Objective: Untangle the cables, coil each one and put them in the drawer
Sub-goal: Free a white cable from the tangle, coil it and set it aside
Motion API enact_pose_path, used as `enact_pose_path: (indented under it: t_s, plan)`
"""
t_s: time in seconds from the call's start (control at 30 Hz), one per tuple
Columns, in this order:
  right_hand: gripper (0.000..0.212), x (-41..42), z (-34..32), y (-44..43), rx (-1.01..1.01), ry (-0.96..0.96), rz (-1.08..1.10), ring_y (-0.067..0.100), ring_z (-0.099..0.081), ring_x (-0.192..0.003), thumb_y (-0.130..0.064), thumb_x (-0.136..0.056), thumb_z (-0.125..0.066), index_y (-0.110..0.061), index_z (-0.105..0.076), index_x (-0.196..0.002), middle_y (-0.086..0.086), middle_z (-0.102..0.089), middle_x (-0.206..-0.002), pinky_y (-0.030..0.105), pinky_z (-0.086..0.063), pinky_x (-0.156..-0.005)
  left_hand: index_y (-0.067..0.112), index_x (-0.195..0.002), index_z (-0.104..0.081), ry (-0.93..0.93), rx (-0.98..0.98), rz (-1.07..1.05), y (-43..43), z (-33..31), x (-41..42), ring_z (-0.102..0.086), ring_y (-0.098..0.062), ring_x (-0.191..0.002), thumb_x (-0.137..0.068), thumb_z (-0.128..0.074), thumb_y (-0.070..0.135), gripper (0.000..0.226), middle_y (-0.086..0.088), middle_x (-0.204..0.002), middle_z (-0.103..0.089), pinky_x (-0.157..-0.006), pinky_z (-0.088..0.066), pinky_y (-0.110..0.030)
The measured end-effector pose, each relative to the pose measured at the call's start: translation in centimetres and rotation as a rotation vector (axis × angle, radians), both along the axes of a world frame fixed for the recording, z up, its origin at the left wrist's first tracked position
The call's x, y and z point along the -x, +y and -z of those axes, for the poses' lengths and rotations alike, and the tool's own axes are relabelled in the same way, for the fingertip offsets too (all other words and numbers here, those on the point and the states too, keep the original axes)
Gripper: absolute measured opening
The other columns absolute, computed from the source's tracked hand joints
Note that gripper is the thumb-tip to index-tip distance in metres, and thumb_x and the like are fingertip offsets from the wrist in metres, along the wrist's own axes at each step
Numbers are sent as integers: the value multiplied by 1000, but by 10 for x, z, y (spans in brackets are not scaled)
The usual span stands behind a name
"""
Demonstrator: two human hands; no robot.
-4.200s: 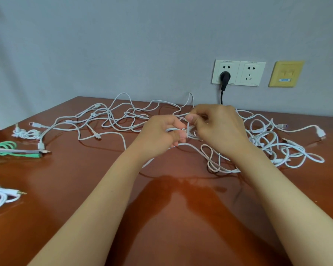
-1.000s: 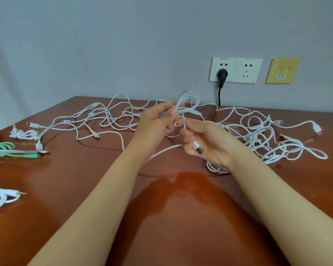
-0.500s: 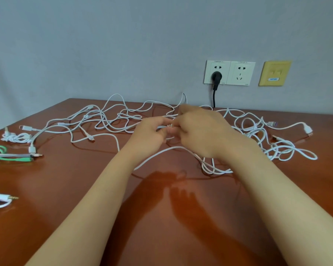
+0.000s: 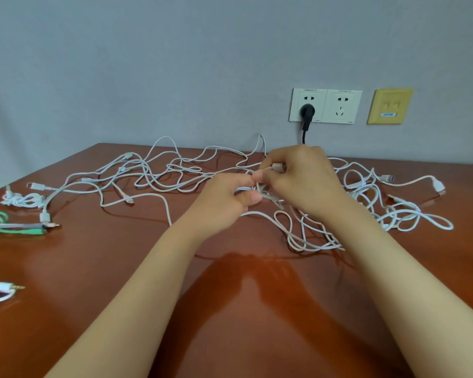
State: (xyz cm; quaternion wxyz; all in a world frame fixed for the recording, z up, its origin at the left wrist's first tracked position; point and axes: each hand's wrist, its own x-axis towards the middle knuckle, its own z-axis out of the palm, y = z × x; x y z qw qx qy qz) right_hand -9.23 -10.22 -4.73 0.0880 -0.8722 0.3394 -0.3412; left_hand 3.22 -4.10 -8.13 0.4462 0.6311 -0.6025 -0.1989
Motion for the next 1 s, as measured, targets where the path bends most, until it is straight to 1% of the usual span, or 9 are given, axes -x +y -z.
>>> enact_pose_path:
  t_s: [0.07, 0.17, 0.3, 0.37, 0.43, 0.5, 0.7, 0.83, 1.0]
  plan:
    - [11, 2, -1, -5, -133, -106, -8, 1, -53, -51, -23, -77, -71, -25, -68, -67, -13, -49, -39, 14, -38, -51, 19, -83, -61, -8, 6, -3, 1, -1, 4, -51, 9, -54, -91, -55, 5, 17, 19, -65, -61, -61, -39, -9]
    - [9, 6, -4, -7, -488, -245, -46, 2, -42, -34, -19, -71, -78, -16, -71, -66, -11, -51, -37, 11, -31, -40, 27, -83, -61, -46, 33, -36, -1, -1, 6, -50, 9, -64, -90, -56, 6, 23, 21, -71, -56, -66, -38, -17]
    - [15, 9, -6, -17, -1034, -413, -157, 8, -50, -47, -10, -68, -75, -13, -70, -55, 2, -63, -58, 18, -45, -58, 27, -79, -64, 97, 58, 21, 0, -4, 8, -45, 6, -43, -89, -51, -3, 34, 20, -48, -52, -54, -33, -14]
    - [6, 10, -5, -22, -1192, -452, -215, 10, -53, -60, -12, -58, -73, -11, -70, -53, 4, -64, -65, 22, -48, -82, 29, -77, -63, 159, 69, 53, 1, -4, 9, -43, 4, -43, -90, -48, -5, 40, 19, -47, -53, -54, -33, -16]
    - [7, 12, -1, -24, -1252, -457, -250, 13, -53, -74, -17, -53, -70, -11, -72, -54, 3, -64, -69, 27, -43, -92, 29, -77, -63, 186, 74, 65, 0, -2, 11, -44, 5, -47, -90, -48, -6, 40, 18, -52, -57, -56, -34, -16]
    - [10, 14, 3, -24, -1211, -389, -251, 17, -51, -81, -24, -54, -71, -15, -73, -57, 3, -63, -75, 22, -40, -78, 29, -79, -64, 204, 72, 63, 0, 0, 11, -48, 8, -52, -89, -49, -5, 38, 18, -58, -61, -58, -37, -12]
    - [13, 16, 4, -29, -1315, -427, -242, 9, -64, -59, -14, -87, -56, -16, -68, -81, -1, -68, -70, 17, -49, -60, 31, -83, -55, 268, 129, -1, -3, 1, 11, -49, 2, -52, -87, -54, -5, 35, 11, -69, -61, -64, -40, -23]
    - [18, 15, 4, -23, -1366, -483, -220, 1, -53, -38, -13, -87, -54, -14, -63, -72, -5, -61, -49, 11, -41, -36, 27, -89, -48, 378, 211, 4, -1, -2, 11, -47, -3, -50, -87, -51, -10, 37, -1, -72, -61, -54, -40, -15]
    - [9, 8, 11, -19, -1611, -653, -338, 2, -50, -35, -12, -81, -56, -13, -63, -76, -4, -55, -46, 12, -40, -33, 22, -88, -55, 575, 249, 51, -1, -2, 12, -35, -9, -47, -90, -43, -14, 38, -9, -71, -54, -48, -29, -18]
